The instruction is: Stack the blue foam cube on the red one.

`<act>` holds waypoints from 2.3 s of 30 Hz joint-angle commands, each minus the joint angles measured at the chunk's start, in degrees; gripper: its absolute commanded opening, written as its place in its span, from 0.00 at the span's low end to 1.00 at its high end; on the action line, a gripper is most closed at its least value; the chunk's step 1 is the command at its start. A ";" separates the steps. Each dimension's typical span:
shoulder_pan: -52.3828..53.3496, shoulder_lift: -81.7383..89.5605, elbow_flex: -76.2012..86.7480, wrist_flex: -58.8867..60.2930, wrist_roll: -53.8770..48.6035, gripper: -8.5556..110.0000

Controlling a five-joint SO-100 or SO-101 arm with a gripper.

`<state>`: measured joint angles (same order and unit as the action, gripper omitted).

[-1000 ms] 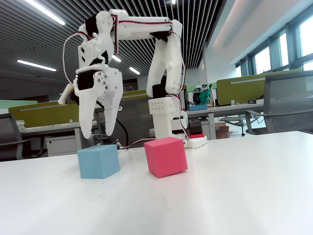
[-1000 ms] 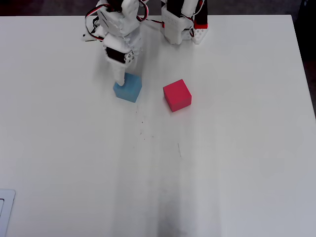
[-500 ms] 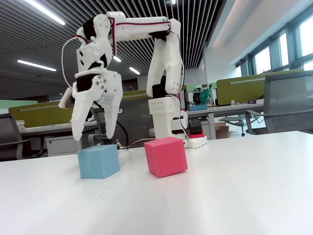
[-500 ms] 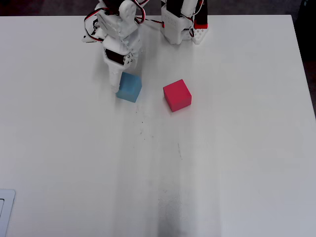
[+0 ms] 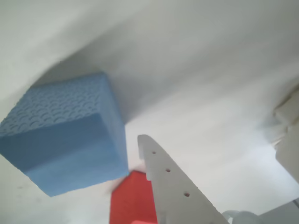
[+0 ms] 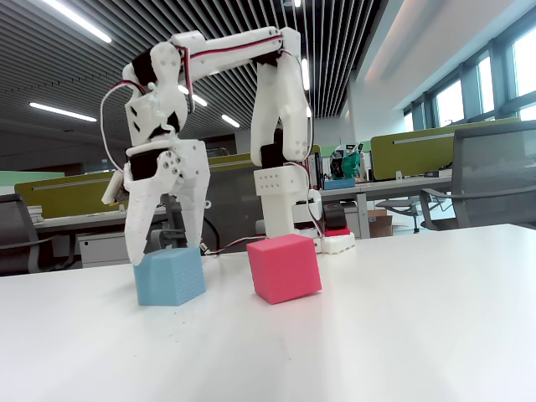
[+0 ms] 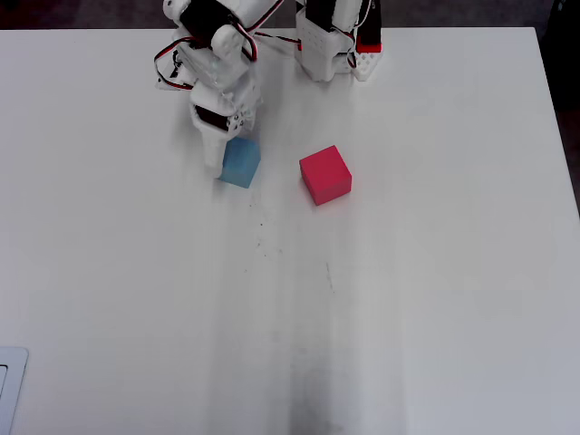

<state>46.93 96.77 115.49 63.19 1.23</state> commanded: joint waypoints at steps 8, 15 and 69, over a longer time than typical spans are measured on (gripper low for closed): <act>-1.76 -2.99 -2.11 -2.37 0.26 0.38; -2.64 -3.60 -2.29 -2.90 0.26 0.31; -33.49 21.27 -7.29 12.74 5.19 0.25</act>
<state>13.71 116.02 108.19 76.03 6.24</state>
